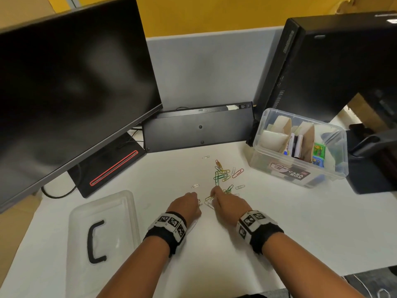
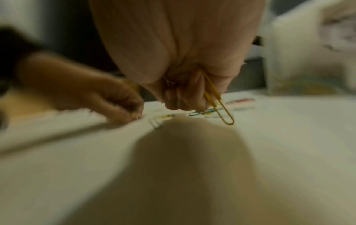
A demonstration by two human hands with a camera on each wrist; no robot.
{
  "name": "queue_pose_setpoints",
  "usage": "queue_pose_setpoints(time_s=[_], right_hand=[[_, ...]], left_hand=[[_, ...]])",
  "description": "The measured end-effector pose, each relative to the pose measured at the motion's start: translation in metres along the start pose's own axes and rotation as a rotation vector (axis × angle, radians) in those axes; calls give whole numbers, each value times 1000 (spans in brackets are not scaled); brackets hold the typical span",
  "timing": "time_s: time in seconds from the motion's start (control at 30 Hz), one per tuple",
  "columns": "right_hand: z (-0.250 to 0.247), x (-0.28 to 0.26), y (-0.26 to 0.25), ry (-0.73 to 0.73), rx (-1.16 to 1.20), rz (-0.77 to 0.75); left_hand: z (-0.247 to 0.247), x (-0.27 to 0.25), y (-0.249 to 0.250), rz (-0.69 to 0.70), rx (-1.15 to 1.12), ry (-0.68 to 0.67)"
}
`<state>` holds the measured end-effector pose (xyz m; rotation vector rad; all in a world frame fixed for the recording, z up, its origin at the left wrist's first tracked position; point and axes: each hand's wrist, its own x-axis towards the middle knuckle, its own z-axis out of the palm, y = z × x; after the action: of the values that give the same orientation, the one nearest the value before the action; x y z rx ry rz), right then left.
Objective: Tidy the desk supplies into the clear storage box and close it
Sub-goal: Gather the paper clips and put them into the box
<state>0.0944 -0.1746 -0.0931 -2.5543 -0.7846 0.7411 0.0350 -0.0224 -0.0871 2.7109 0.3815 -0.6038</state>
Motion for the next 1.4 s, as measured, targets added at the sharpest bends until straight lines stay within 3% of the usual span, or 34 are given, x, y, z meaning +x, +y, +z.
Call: queue_pose_setpoints(time_s=[0.07, 0.13, 0.23, 0.3, 0.37, 0.47, 0.53, 0.6, 0.73, 0.87, 1.03, 1.23, 1.33, 1.4], right_hand=[[1, 4, -4, -58, -163, -48], [1, 6, -6, -56, -221, -63], [7, 5, -8, -11, -253, -55], [12, 3, -10, -2, -307, -57], [15, 3, -14, 10, -401, -58], [21, 5, -17, 24, -473, -29], [22, 5, -17, 12, -475, -9], [21, 4, -17, -3, -469, -4], [17, 0, -18, -20, -415, 9], [16, 2, -19, -29, -347, 61], [15, 1, -16, -15, -300, 66], [17, -3, -13, 13, -278, 99], [-6, -12, -13, 107, -123, 152], [-42, -20, -12, 259, 54, 98]], left_hand=[[1, -1, -7, -10, -161, -4], [-4, -4, -18, -38, -478, -9], [-16, -14, -28, -177, -1182, -24], [-21, -22, -33, -184, -1580, -65], [-23, -27, -36, -121, -1780, -109], [-22, -30, -42, -114, -1883, -107], [-21, -30, -44, -174, -1790, -95], [-18, -31, -45, -203, -1536, -84], [-10, -36, -48, -27, -691, -49], [1, -41, -41, 57, -318, -203], [6, -41, -25, 47, -87, -280], [9, -33, -16, -16, 1, -280], [6, -32, -19, 7, -23, -253], [3, -32, -25, 15, -120, -214]])
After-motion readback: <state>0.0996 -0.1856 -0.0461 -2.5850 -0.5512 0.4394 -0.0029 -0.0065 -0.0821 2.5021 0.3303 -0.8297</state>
